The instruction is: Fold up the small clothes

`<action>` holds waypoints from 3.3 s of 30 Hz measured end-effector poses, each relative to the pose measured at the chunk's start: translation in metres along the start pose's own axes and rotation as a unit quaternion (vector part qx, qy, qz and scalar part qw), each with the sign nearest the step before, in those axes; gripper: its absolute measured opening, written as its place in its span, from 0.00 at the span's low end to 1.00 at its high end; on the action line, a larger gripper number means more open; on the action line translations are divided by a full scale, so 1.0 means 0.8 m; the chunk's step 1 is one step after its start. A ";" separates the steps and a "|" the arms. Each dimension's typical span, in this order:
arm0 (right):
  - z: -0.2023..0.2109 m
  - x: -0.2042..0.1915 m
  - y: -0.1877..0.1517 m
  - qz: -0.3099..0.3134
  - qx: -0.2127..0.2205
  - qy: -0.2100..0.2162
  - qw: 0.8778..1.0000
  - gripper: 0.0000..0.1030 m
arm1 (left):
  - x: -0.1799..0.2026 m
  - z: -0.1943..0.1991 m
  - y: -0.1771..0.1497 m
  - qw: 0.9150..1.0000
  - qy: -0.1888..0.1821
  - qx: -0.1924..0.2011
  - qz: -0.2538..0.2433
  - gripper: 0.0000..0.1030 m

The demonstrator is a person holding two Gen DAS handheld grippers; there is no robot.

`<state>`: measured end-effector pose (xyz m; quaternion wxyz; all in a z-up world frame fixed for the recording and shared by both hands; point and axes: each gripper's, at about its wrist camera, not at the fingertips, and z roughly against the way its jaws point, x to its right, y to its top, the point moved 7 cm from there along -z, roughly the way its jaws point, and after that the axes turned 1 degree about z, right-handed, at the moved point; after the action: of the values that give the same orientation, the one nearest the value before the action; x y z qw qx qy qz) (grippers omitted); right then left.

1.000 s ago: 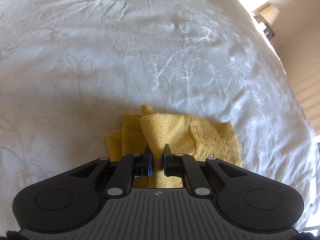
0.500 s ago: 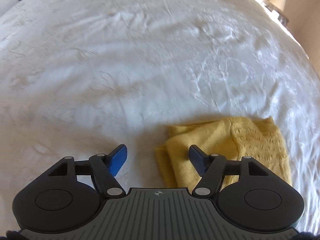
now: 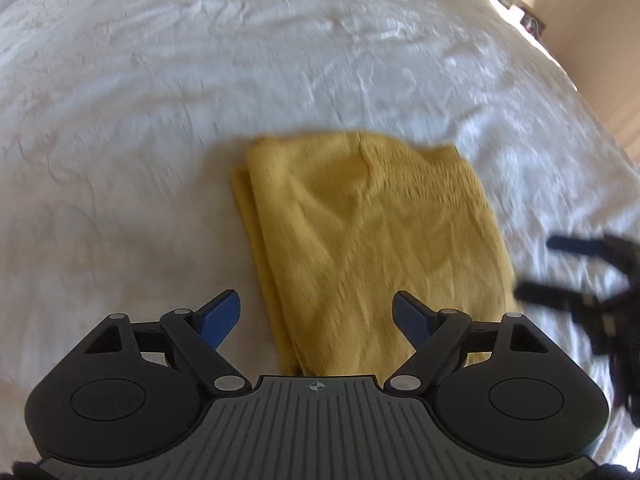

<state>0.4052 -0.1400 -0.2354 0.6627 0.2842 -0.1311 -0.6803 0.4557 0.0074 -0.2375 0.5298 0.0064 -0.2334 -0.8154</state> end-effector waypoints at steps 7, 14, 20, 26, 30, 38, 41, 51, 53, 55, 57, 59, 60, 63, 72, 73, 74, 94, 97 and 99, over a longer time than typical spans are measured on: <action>-0.065 0.055 0.021 -0.015 -0.056 -0.037 0.998 1.00 | -0.012 -0.034 -0.046 0.999 0.014 -0.049 -0.002 0.84; -0.106 0.109 0.067 -0.053 -0.074 -0.059 0.994 0.99 | -0.016 -0.033 -0.055 0.999 0.011 -0.052 -0.012 0.91; -0.068 0.114 0.071 -0.134 -0.015 0.013 0.991 0.99 | -0.021 -0.029 -0.056 0.998 -0.005 -0.052 0.019 0.94; -0.047 0.086 0.018 -0.171 -0.033 0.137 0.975 0.99 | -0.034 -0.015 -0.039 0.997 -0.051 -0.017 0.062 0.94; -0.060 0.080 -0.002 -0.189 -0.056 0.166 0.966 0.99 | -0.039 -0.017 -0.011 0.996 -0.062 0.006 0.064 0.94; -0.105 0.069 0.006 -0.229 -0.072 0.240 0.941 1.00 | -0.049 -0.062 0.031 0.985 -0.115 -0.016 0.125 0.99; -0.111 0.074 0.011 -0.254 -0.064 0.255 0.931 1.00 | -0.048 -0.067 0.036 0.984 -0.123 -0.015 0.131 0.99; -0.108 0.064 0.015 -0.251 -0.063 0.209 0.943 0.69 | -0.025 -0.065 0.040 0.992 -0.102 -0.001 0.079 0.47; -0.102 0.060 0.015 -0.220 -0.074 0.184 0.955 0.44 | -0.022 -0.064 0.039 0.990 -0.114 -0.002 0.085 0.27; -0.086 0.053 0.022 -0.187 -0.064 0.166 0.966 0.42 | -0.015 -0.056 0.040 0.992 -0.105 0.007 0.063 0.25; -0.065 0.034 0.033 -0.139 -0.050 0.138 0.979 0.41 | 0.000 -0.043 0.041 0.995 -0.091 0.016 0.032 0.24; -0.041 0.017 0.039 -0.116 -0.033 0.130 0.984 0.40 | 0.015 -0.024 0.043 0.995 -0.094 0.033 0.020 0.24; -0.024 0.009 0.041 -0.113 -0.021 0.132 0.985 0.40 | 0.022 -0.012 0.043 0.994 -0.100 0.043 0.016 0.24; 0.022 -0.004 0.042 -0.107 0.012 0.122 0.987 0.40 | 0.045 0.027 0.039 0.992 -0.105 0.076 -0.003 0.24; 0.153 -0.021 0.019 -0.116 0.072 0.116 0.984 0.40 | 0.120 0.133 0.002 0.978 -0.139 0.134 -0.074 0.24; 0.164 -0.022 0.012 -0.118 0.071 0.117 0.984 0.40 | 0.128 0.140 -0.006 0.978 -0.141 0.131 -0.080 0.24; 0.173 -0.023 0.003 -0.120 0.067 0.118 0.983 0.40 | 0.138 0.143 -0.013 0.978 -0.144 0.126 -0.084 0.24; 0.157 0.078 -0.154 -0.125 -0.008 -0.124 0.984 0.69 | 0.064 0.038 -0.110 0.996 0.044 0.020 -0.078 0.43; 0.151 0.067 -0.172 -0.142 -0.022 -0.110 0.983 0.75 | 0.061 0.051 -0.117 0.996 0.034 0.021 -0.084 0.49; 0.146 0.058 -0.190 -0.152 -0.040 -0.106 0.982 0.79 | 0.068 0.056 -0.126 0.996 0.022 0.017 -0.088 0.57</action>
<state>0.2160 -0.1953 -0.2357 0.5447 0.2008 -0.1287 -0.8040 0.3331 0.0100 -0.2238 0.4611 0.0536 -0.2337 -0.8544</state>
